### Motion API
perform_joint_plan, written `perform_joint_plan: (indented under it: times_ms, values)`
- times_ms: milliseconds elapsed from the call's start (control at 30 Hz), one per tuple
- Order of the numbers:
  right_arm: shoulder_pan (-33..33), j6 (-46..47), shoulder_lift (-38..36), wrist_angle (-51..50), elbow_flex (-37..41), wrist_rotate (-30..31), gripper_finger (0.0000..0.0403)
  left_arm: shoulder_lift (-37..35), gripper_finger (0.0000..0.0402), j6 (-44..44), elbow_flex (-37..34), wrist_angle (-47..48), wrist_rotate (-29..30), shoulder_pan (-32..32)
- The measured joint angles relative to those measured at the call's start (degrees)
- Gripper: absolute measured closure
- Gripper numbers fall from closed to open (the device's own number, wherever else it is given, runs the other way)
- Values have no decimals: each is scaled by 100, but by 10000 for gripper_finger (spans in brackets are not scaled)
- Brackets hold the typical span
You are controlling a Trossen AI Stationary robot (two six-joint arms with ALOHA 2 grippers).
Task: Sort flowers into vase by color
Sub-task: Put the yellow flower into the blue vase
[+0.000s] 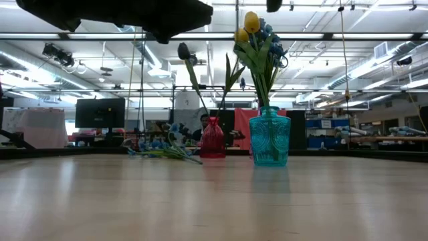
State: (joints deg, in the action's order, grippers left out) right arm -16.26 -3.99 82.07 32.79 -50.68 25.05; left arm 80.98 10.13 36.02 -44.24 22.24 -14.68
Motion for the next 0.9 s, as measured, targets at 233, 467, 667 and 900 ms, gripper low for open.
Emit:
perform_joint_plan:
  times_ms: [233, 467, 667, 900]
  values:
    - [-386, 191, -553, -1056, -1, 140, 350, 45, 229, -612, -402, 440, -542, 156]
    - [-693, 719, -1065, -2190, 0, 827, 350, 1137, 229, -952, -598, -853, -543, 637]
    - [-696, 749, -1347, -2379, 165, 859, 350, 2644, 229, -477, -65, -2184, -660, 806]
    - [-693, 651, -1773, -1891, 683, 1115, 350, 3218, 193, -1395, 450, -2114, -558, 951]
